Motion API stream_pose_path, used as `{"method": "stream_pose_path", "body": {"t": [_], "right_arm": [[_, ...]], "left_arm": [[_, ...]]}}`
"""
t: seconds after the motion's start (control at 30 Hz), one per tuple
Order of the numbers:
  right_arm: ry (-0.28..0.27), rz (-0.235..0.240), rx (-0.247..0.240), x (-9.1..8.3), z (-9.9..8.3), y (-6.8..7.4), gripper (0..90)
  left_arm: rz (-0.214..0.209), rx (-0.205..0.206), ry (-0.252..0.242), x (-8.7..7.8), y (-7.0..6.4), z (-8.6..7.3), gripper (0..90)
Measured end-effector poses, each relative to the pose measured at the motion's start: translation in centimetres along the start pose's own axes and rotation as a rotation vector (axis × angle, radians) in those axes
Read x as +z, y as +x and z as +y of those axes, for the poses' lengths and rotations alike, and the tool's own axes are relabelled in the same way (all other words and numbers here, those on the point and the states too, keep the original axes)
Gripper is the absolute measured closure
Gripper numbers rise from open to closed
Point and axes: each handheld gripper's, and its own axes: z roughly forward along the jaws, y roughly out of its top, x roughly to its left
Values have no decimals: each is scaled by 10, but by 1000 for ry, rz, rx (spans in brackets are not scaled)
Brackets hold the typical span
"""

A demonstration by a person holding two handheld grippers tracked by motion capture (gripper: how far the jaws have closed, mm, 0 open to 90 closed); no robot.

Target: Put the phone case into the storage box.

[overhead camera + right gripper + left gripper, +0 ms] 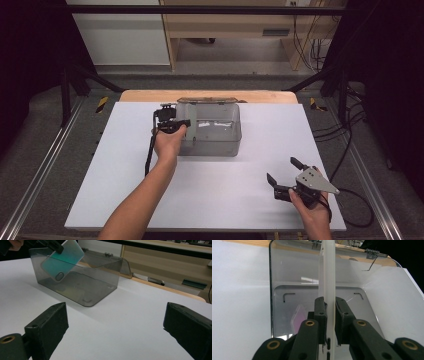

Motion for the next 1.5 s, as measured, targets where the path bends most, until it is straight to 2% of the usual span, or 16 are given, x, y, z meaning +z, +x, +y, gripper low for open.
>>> {"method": "stream_pose_path", "body": {"t": [0.23,0.47,0.53,0.63,0.7,0.8,0.83,0.87,0.93,1.03,1.17,1.23,1.33,1.5], "right_arm": [[16,1,2,0,0,1,58],[50,6,7,4,-2,2,53],[54,5,19,4,-3,2,53],[64,9,38,7,-4,3,52],[71,17,52,8,-4,5,52],[71,25,40,9,-2,8,52],[73,26,40,9,-2,9,51],[73,29,38,9,-2,10,52],[77,30,26,9,-2,11,52],[84,30,23,9,-3,11,52],[91,20,19,8,-3,10,51],[89,19,22,7,-3,9,51],[88,18,18,6,-3,9,51],[92,27,11,7,-3,10,50]], "left_arm": [[9,-3,10,3,1,0,809],[41,2,19,5,6,3,800],[34,-19,26,7,9,5,798],[46,-3,42,10,8,8,796],[29,-22,56,10,9,11,802],[57,22,67,12,5,12,807],[36,-2,68,12,5,12,807],[32,-7,64,12,5,12,808],[55,35,61,14,3,10,807],[56,33,61,14,2,10,807],[115,98,66,15,5,10,796],[108,90,68,17,6,10,794],[130,130,74,21,3,8,772],[152,158,78,23,1,7,753]]}}
